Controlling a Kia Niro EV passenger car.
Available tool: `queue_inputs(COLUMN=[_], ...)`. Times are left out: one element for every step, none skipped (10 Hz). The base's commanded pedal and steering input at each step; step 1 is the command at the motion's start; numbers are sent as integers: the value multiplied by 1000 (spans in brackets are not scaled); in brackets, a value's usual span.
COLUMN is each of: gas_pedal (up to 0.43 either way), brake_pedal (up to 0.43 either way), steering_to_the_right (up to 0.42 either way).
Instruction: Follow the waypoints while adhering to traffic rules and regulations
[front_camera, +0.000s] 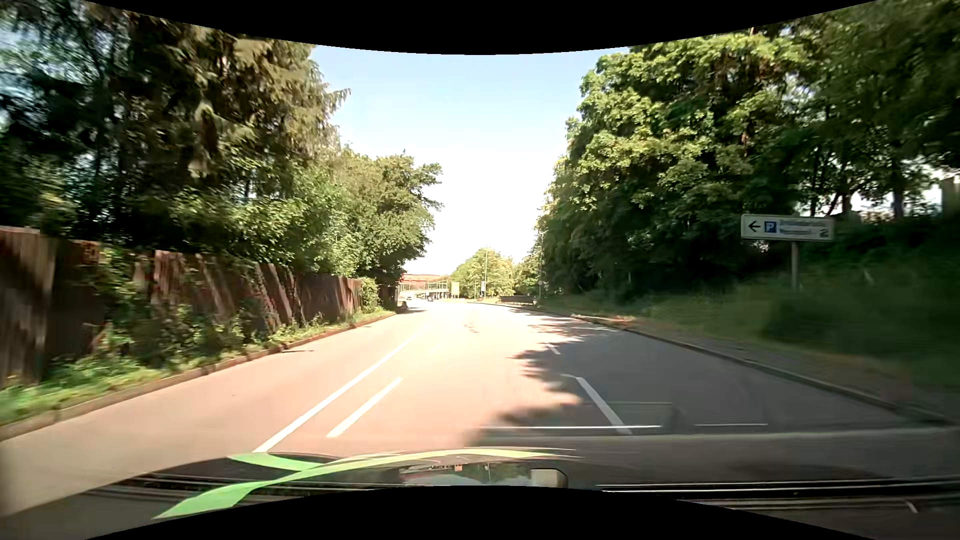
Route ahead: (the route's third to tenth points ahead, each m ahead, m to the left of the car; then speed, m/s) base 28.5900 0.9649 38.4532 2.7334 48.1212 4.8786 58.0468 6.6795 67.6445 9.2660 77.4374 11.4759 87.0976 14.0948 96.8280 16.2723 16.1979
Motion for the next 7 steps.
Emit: queue_inputs(gas_pedal=[138,150,150,150,157,157,169], brake_pedal=[0,0,0,0,0,0,0], steering_to_the_right=[-16,-15,-14,-14,-14,-14,-14])
